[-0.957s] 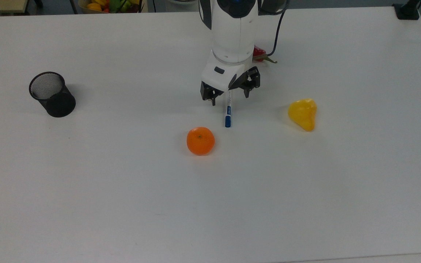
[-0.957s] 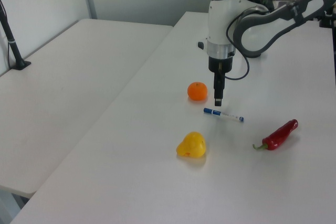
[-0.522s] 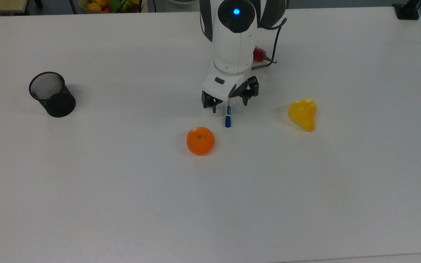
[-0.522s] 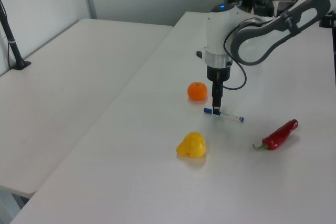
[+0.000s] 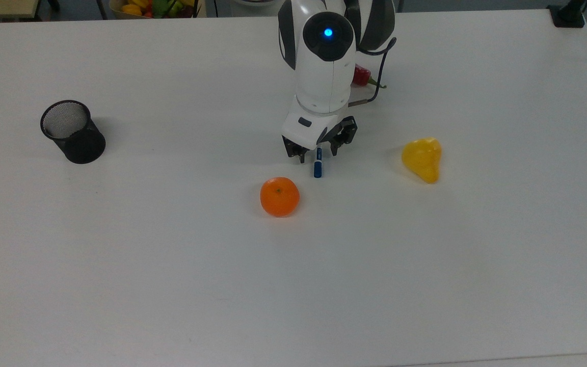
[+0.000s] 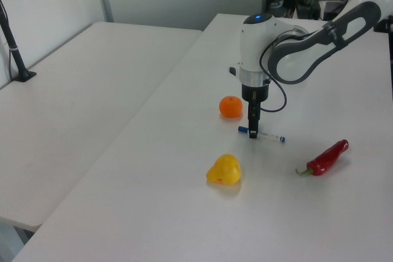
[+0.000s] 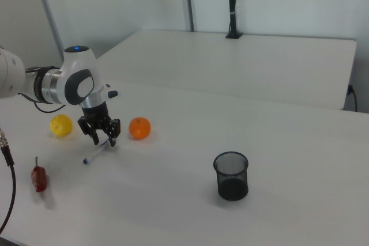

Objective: Place marker
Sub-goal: 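Lower the gripper and close it on the marker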

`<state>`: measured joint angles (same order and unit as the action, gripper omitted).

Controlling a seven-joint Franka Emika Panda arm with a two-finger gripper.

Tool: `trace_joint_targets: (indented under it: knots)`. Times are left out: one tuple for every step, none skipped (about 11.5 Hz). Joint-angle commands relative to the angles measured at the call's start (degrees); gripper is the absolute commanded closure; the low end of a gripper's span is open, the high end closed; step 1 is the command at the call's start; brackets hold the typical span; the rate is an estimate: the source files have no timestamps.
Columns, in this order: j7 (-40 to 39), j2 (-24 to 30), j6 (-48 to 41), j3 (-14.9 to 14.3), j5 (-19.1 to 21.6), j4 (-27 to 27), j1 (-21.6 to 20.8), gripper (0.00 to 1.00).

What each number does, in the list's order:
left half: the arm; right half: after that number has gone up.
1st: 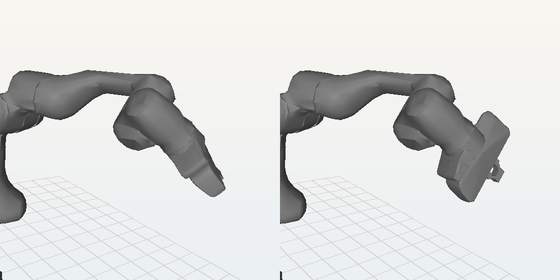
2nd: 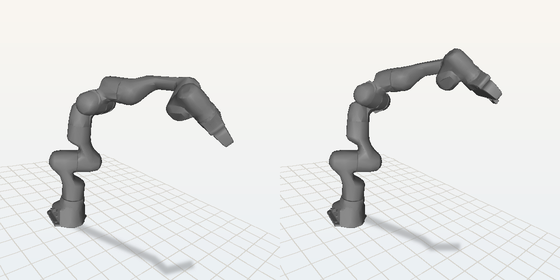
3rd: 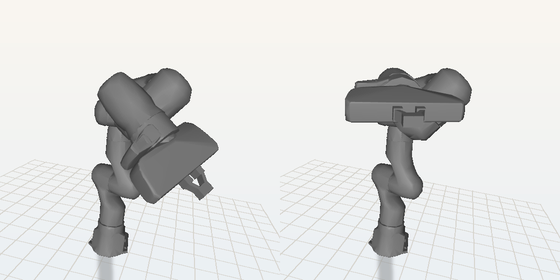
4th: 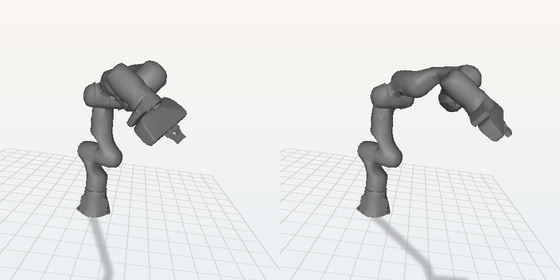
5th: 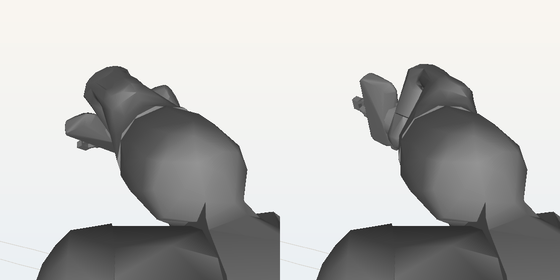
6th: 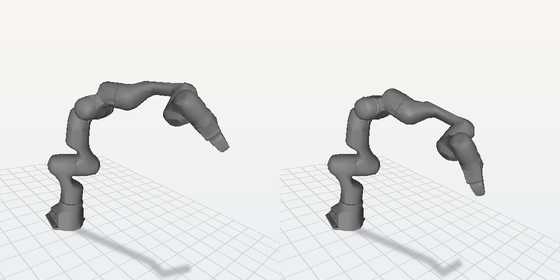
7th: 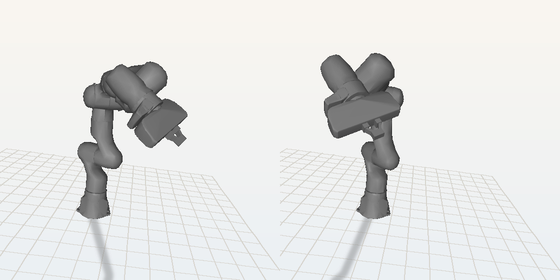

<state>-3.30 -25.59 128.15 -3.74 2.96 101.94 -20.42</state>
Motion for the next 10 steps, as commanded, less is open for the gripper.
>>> trace_joint_targets:
  knots:
    - [0.48, 0.62, 1.49, -0.83, -0.77, 0.98, -0.68, 0.63]
    - [0.48, 0.54, 1.49, -0.83, -0.77, 1.07, -0.68, 0.63]
    - [0.4, 0.54, 1.41, -0.74, -0.77, 1.07, -0.68, 0.63]
    - [0.4, 0.54, 1.49, -0.82, -0.77, 1.07, -0.68, 0.7]
    - [0.4, 0.54, 1.41, -0.83, -0.77, 1.07, -0.68, 0.91]
    - [0.4, 0.62, 1.41, -0.83, -0.77, 1.07, -0.68, 1.0]
    - [0.4, 0.62, 1.41, -0.83, -0.77, 1.07, -0.68, 1.0]
    - [0.4, 0.62, 1.32, -0.83, -0.77, 1.07, -0.68, 1.0]
    - [0.4, 0.89, 1.14, -0.83, -0.77, 0.98, -0.5, 1.0]
    - [0.31, 1.41, 0.71, -0.83, -0.77, 0.98, -0.41, 1.0]
